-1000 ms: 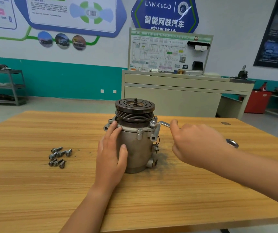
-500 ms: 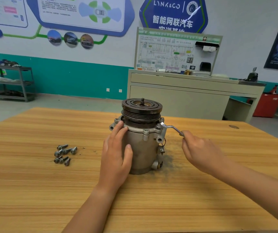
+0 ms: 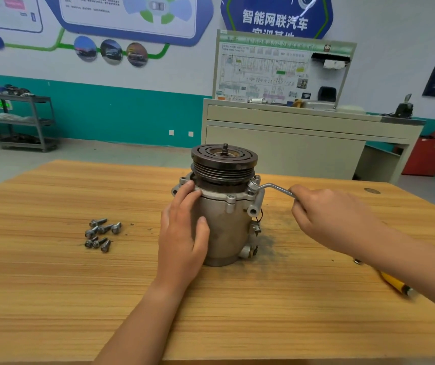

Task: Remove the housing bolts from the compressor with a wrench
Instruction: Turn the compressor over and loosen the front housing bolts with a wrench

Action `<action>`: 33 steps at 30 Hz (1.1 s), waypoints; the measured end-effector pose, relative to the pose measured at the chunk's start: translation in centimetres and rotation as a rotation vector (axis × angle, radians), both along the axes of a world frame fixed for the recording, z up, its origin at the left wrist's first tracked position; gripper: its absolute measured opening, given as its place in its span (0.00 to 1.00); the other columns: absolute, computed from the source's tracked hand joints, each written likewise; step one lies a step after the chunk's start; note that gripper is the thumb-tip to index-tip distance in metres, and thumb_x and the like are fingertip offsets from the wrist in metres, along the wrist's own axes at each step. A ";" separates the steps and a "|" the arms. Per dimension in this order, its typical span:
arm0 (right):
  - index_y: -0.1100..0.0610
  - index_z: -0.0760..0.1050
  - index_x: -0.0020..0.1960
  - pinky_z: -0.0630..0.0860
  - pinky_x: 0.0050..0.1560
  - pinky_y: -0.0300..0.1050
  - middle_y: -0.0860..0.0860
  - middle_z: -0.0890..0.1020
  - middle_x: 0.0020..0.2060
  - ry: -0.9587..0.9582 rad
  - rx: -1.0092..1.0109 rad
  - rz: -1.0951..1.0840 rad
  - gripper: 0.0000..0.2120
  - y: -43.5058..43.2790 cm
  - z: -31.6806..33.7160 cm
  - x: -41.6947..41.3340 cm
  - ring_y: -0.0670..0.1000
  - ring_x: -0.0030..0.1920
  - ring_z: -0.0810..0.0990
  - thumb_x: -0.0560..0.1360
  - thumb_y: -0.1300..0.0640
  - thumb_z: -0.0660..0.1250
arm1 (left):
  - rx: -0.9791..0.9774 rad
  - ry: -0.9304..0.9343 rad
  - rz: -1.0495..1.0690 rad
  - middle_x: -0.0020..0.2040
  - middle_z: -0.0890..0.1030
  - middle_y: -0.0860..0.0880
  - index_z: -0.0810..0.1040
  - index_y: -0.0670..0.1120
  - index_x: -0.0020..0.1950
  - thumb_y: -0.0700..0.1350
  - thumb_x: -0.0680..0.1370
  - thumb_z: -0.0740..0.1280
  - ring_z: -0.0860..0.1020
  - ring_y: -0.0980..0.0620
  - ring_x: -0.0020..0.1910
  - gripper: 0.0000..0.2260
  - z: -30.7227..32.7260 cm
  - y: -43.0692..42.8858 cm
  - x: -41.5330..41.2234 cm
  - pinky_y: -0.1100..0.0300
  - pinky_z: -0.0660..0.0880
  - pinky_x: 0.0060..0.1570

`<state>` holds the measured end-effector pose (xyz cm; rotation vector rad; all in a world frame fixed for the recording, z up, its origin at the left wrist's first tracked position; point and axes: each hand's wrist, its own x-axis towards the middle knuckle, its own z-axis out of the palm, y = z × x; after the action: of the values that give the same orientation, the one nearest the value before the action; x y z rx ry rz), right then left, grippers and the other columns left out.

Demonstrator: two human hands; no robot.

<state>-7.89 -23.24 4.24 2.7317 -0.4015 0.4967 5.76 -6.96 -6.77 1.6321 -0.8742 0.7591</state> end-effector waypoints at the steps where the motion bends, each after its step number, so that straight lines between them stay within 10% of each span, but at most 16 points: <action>1: 0.53 0.66 0.53 0.61 0.27 0.43 0.47 0.66 0.28 0.023 -0.066 -0.019 0.10 0.4 0.6 -0.1 0.53 0.32 0.71 0.78 0.52 0.50 | 0.002 0.002 -0.002 0.71 0.63 0.57 0.66 0.48 0.68 0.46 0.76 0.56 0.60 0.59 0.68 0.20 0.0 0.0 0.0 0.77 0.52 0.64; 11: 0.65 0.58 0.67 0.57 0.21 0.41 0.51 0.67 0.31 0.299 -0.428 -0.096 0.18 3.8 3.1 -0.5 0.51 0.26 0.63 0.78 0.65 0.53 | 0.023 -0.007 -0.012 0.72 0.61 0.58 0.65 0.49 0.69 0.47 0.76 0.56 0.60 0.58 0.70 0.21 0.0 0.3 -0.1 0.75 0.52 0.66; 19: 0.58 0.70 0.52 0.59 0.21 0.37 0.48 0.63 0.27 0.333 -0.423 -0.086 0.07 5.0 4.8 -0.5 0.46 0.24 0.61 0.78 0.64 0.54 | 0.029 0.012 -0.010 0.71 0.61 0.58 0.67 0.45 0.69 0.46 0.75 0.56 0.60 0.59 0.68 0.21 0.3 0.1 -0.3 0.76 0.51 0.65; 24: 0.65 0.59 0.68 0.55 0.20 0.41 0.52 0.59 0.26 0.286 -0.470 -0.075 0.19 4.3 3.4 -0.3 0.49 0.23 0.58 0.78 0.64 0.53 | 0.028 0.007 0.003 0.71 0.61 0.59 0.67 0.45 0.69 0.46 0.75 0.56 0.58 0.61 0.69 0.22 0.1 0.1 -0.2 0.77 0.50 0.64; 33: 0.57 0.68 0.45 0.64 0.26 0.40 0.49 0.68 0.28 0.313 -0.330 0.018 0.11 2.5 4.5 0.8 0.47 0.27 0.67 0.80 0.53 0.50 | 0.013 0.002 0.025 0.71 0.62 0.57 0.67 0.44 0.69 0.43 0.75 0.58 0.60 0.58 0.68 0.21 0.0 -0.2 -0.1 0.79 0.50 0.63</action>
<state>-7.12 -20.77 8.70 2.4364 -0.1938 0.1185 5.62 -7.13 -6.80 1.6580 -0.8603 0.7706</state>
